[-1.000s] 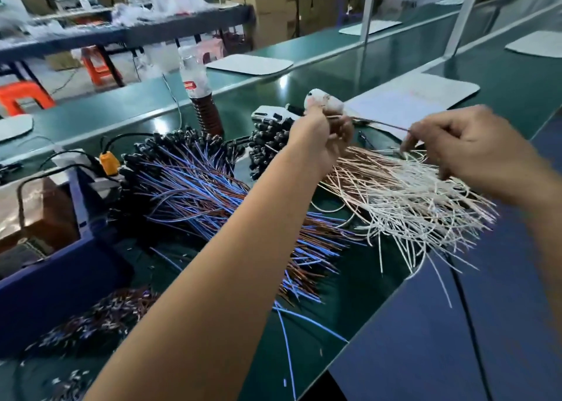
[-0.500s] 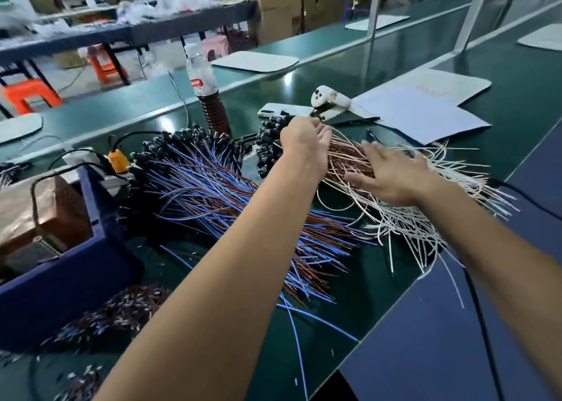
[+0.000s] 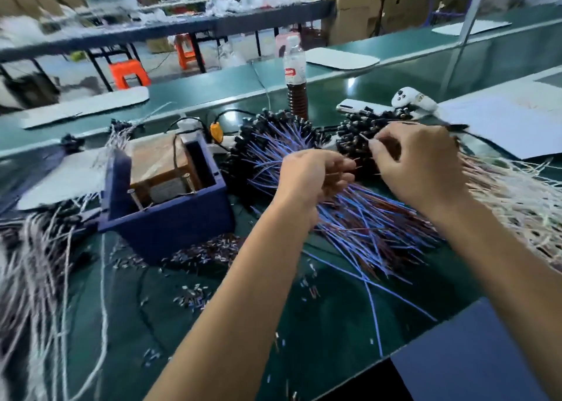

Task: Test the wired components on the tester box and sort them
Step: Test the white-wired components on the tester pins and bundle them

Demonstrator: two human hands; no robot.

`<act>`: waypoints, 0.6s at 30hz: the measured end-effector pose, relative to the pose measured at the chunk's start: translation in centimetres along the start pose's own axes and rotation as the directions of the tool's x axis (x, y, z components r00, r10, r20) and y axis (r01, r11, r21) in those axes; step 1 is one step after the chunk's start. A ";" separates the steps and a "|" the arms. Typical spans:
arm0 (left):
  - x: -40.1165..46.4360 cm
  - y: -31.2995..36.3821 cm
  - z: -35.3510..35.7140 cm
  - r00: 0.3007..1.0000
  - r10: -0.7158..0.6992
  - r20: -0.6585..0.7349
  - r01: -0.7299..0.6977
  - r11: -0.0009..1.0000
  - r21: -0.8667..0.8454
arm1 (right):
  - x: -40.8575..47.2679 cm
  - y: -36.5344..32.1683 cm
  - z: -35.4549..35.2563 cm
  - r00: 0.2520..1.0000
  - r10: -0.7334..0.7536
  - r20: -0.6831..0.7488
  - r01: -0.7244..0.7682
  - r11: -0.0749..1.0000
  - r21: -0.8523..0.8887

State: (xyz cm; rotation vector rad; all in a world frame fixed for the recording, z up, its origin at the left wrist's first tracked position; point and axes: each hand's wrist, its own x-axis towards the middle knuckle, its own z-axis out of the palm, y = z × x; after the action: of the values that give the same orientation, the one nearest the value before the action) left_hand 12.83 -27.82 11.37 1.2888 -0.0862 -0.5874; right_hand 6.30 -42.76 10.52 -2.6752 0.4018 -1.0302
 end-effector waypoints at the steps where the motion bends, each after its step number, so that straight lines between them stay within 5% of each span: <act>1: -1.0 0.6 -2.5 1.000 0.027 -0.011 -0.027 0.997 0.074 | -0.4 -3.0 0.9 0.996 -0.055 0.064 0.050 0.997 0.067; 4: -3.9 1.7 -9.7 0.995 0.080 -0.054 -0.057 0.940 0.336 | -2.0 -10.7 3.6 0.947 -0.192 0.259 0.124 0.959 0.255; 8: -7.6 2.2 -19.0 0.986 0.065 -0.153 0.058 0.727 0.684 | -4.1 -19.0 7.3 0.817 -0.304 0.489 0.130 0.925 0.357; 14: -12.6 2.7 -30.8 0.870 0.176 -0.461 0.348 0.442 0.827 | -9.3 -30.9 12.4 0.641 -0.414 0.647 0.133 0.889 0.437; 18: -14.0 4.4 -33.9 0.756 0.382 -0.532 0.465 0.259 0.847 | -10.0 -35.8 15.6 0.591 -0.310 0.744 -0.089 0.892 0.442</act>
State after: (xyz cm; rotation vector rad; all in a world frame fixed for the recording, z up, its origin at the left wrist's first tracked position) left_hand 15.34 9.01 8.97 2.7530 0.2515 0.0450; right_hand 15.68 -3.97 4.72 -2.4133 -0.1906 0.1731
